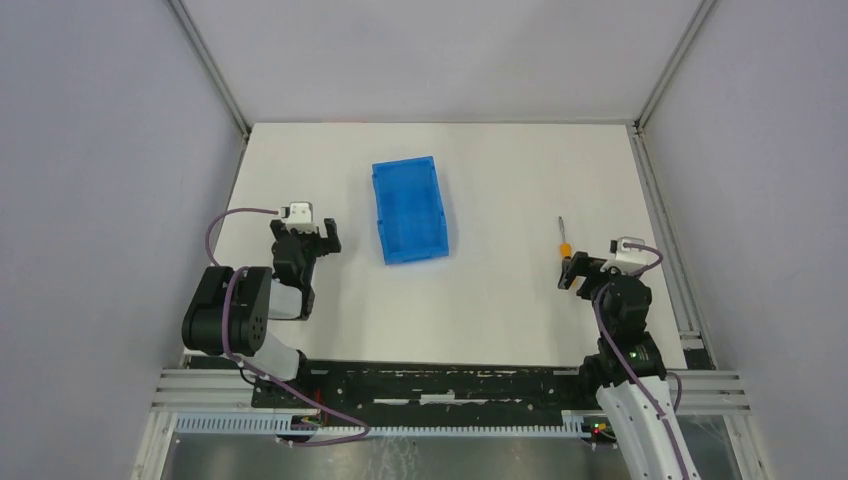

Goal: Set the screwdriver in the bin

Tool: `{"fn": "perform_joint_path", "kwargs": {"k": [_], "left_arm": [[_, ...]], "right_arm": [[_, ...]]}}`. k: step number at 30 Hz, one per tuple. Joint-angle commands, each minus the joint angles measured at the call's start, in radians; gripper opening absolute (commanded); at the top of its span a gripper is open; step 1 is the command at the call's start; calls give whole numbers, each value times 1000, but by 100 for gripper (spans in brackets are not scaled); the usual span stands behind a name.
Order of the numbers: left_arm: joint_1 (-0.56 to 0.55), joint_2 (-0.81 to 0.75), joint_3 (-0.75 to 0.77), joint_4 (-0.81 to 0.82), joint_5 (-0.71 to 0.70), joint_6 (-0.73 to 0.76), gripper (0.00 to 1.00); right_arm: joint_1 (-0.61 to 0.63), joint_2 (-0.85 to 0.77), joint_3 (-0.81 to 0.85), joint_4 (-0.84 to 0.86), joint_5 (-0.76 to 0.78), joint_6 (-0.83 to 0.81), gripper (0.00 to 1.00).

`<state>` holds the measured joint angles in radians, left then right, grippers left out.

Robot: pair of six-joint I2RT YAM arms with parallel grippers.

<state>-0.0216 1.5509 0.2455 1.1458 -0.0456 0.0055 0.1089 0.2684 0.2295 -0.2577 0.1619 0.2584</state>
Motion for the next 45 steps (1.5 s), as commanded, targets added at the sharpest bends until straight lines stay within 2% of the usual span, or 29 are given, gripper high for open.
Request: {"fn": "perform_joint_path", "kwargs": {"k": [1,6,8,12,14,17,21,26,31,33,34,35,41,45], "left_arm": [[5,-14,6,23,4,-32,100],[5,-13,6,23,4,-32,100],[4,-14,6,22,4,-32,100],[5,-14,6,23,5,-32,100],[5,-13,6,23,5,-32,100],[5,-13,6,23,5,-32,100],[5,-13,6,23,4,-32,100],[5,-13,6,22,4,-32,100],[5,-14,6,23,4,-32,100],[5,-15,5,23,4,-32,100],[5,-13,6,23,4,-32,100],[5,-14,6,22,4,-32,100],[5,-13,5,23,5,-32,100],[5,-14,6,22,4,-32,100]], "right_arm": [[-1,43,68,60,77,23,98],[0,233,309,29,72,-82,98],[-1,377,446,-12,69,-132,98],[-2,780,856,-341,133,-174,98],[-6,955,995,-452,109,-201,98],[-20,1127,1026,-470,68,-213,98],[-29,1258,909,-372,27,-199,95],[-34,1354,774,-248,24,-182,81],[-36,1423,719,-207,-31,-186,45],[-37,1430,739,-240,-42,-194,23],[-37,1422,766,-276,-32,-197,8],[-36,1408,806,-325,-11,-200,0],[-36,1327,1197,-752,40,-216,0],[-36,1310,1380,-851,80,-188,0]]}}
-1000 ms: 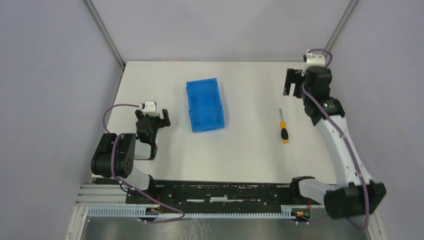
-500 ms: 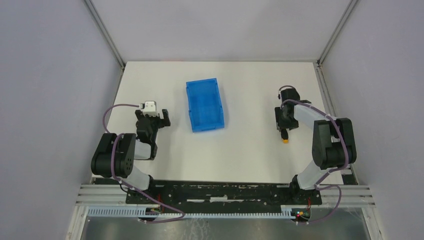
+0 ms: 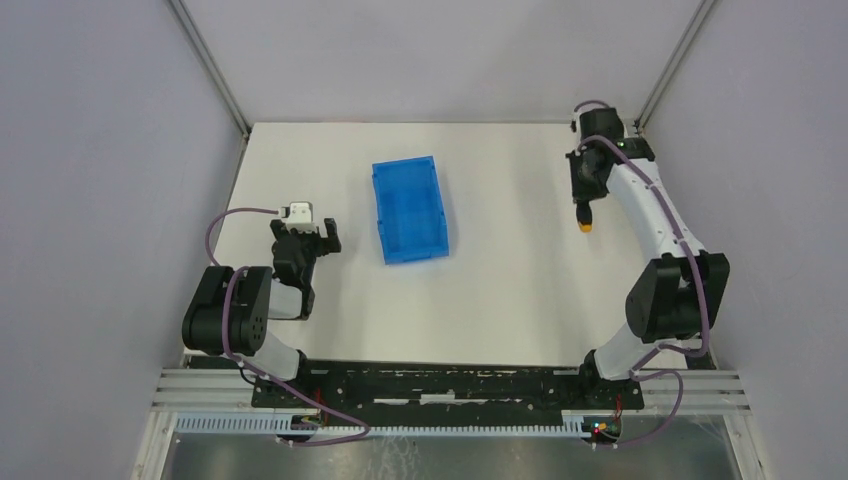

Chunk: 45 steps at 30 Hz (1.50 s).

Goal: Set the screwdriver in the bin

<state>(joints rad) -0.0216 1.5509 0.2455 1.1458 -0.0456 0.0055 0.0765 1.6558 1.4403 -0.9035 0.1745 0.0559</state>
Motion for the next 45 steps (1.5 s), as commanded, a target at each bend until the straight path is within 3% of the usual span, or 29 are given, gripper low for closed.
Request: {"fn": "perform_joint_path", "kwargs": {"k": [1,6,9,12,15,22,29,36,39,42,45], "left_arm": [[5,-14,6,23,4,-32,100],[5,-14,6,23,4,-32,100],[5,-14,6,23,4,-32,100],[5,-14,6,23,5,-32,100],[5,-13,6,23,5,-32,100],[5,-14,6,23,5,-32,100],[5,-14,6,23,4,-32,100],[5,-14,6,22,4,-32,100],[5,-14,6,23,5,-32,100],[5,-13,6,23,4,-32,100],[5,-14,6,23,4,-32,100]], "right_arm": [[-3,-71,198,-214,65,21,0],[61,-63,289,-133,15,126,0],[288,-14,377,-17,-10,196,0],[518,142,611,17,-43,199,0],[615,262,771,55,-10,203,0],[714,292,456,468,122,160,0],[759,555,527,414,134,118,0],[769,650,482,418,154,168,1],[773,670,497,413,139,172,36],[776,636,521,385,163,180,56],[782,551,520,388,188,167,65]]}}
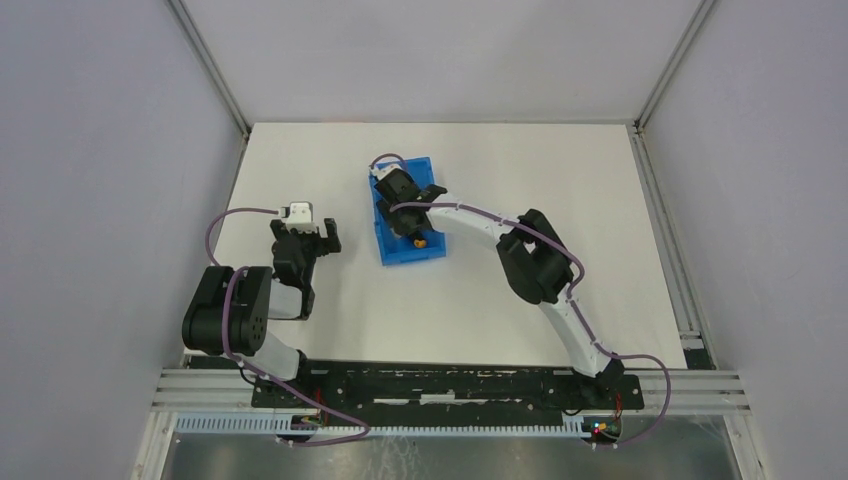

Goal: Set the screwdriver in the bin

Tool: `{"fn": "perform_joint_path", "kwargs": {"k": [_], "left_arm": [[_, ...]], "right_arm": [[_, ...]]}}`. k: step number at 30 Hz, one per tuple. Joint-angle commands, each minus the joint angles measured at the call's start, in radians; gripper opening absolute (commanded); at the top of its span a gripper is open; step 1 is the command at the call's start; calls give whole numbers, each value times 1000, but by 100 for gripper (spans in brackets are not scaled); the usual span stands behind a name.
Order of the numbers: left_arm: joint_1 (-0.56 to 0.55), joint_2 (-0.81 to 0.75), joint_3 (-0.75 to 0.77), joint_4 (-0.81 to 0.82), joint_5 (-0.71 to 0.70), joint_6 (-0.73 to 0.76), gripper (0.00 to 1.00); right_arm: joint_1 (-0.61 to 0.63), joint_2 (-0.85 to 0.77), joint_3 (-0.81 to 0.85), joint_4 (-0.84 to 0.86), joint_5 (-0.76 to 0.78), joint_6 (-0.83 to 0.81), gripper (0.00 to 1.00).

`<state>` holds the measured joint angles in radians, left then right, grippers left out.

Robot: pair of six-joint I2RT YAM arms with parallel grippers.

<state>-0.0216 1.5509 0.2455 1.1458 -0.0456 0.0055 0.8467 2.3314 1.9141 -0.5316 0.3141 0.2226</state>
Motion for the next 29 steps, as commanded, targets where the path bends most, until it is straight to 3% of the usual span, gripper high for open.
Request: {"fn": "perform_joint_path", "kwargs": {"k": [1,5,6,12,20,24,29], "left_arm": [[5,-14,6,23,5,-32,100],[5,-13,6,23,4,-32,100],[5,-13,6,22,4,-32,100],[5,-14,6,22,5,-32,100],[5,-14,6,22,5,-32,100],[5,-13,6,22,5,-32,100],[5,-14,6,23,4,-32,100]], "right_arm": [[16,-163,44,16,61,-9,69],[27,-367,-35,35,68,-33,96],[26,-439,-78,54,51,-42,98],[-26,-880,-520,176,146,-55,98],[-301,-1364,-1249,391,210,-40,98],[-353,-1479,-1476,491,240,-57,98],[-361,-1507,-1569,558,259,-62,98]]}}
